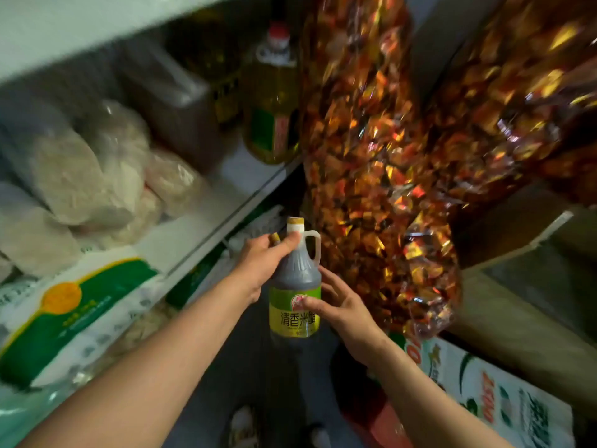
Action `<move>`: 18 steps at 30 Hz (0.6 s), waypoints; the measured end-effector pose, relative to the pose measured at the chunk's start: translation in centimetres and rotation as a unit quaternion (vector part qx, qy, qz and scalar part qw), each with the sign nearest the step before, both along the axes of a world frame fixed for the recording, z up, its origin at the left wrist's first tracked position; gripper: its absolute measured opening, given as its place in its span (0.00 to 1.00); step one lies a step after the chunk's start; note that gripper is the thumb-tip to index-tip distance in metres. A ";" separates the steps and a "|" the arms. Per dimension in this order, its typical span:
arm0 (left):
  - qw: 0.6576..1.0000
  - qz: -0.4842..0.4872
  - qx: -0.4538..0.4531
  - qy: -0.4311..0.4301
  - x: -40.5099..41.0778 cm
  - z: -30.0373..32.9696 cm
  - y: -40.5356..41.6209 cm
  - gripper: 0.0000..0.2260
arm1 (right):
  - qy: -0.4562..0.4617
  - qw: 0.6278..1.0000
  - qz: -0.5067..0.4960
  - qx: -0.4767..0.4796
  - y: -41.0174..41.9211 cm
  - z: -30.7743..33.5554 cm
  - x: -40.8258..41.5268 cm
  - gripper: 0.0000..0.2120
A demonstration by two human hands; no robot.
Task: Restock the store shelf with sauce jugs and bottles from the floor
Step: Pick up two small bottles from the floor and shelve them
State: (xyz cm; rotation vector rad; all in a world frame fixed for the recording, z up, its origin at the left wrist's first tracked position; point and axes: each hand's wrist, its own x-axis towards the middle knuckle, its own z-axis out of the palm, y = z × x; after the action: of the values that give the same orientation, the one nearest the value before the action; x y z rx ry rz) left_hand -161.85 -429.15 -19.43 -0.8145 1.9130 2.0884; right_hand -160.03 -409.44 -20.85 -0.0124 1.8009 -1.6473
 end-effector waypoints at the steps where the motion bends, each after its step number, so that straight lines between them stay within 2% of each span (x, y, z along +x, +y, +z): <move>1: 1.000 0.009 -0.002 0.017 -0.8 2.8 -0.6 0.18 | 0.017 1.000 0.009 -0.002 -0.6 2.3 -0.4 0.34; 4: 0.997 0.030 -0.022 0.074 -2.6 10.9 -2.4 0.18 | 0.087 0.996 0.013 -0.014 -2.5 8.9 -1.5 0.37; 7: 0.988 0.026 -0.048 0.143 -3.9 18.6 -3.5 0.25 | 0.155 0.987 0.005 -0.039 -4.3 14.9 -3.0 0.37; 12: 0.971 0.052 -0.096 0.215 -5.7 27.7 -4.4 0.29 | 0.244 0.968 -0.012 -0.051 -6.7 21.3 -6.2 0.43; 18: 0.955 0.073 -0.150 0.247 -8.2 33.3 -4.6 0.19 | 0.296 0.951 -0.022 -0.090 -6.6 26.2 -11.7 0.43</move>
State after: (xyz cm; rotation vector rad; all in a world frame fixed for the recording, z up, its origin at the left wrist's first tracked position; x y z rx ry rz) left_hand -170.10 -433.79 13.85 -0.5260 2.5485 2.2823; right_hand -171.72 -416.01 5.31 -0.6111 2.0704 -1.9768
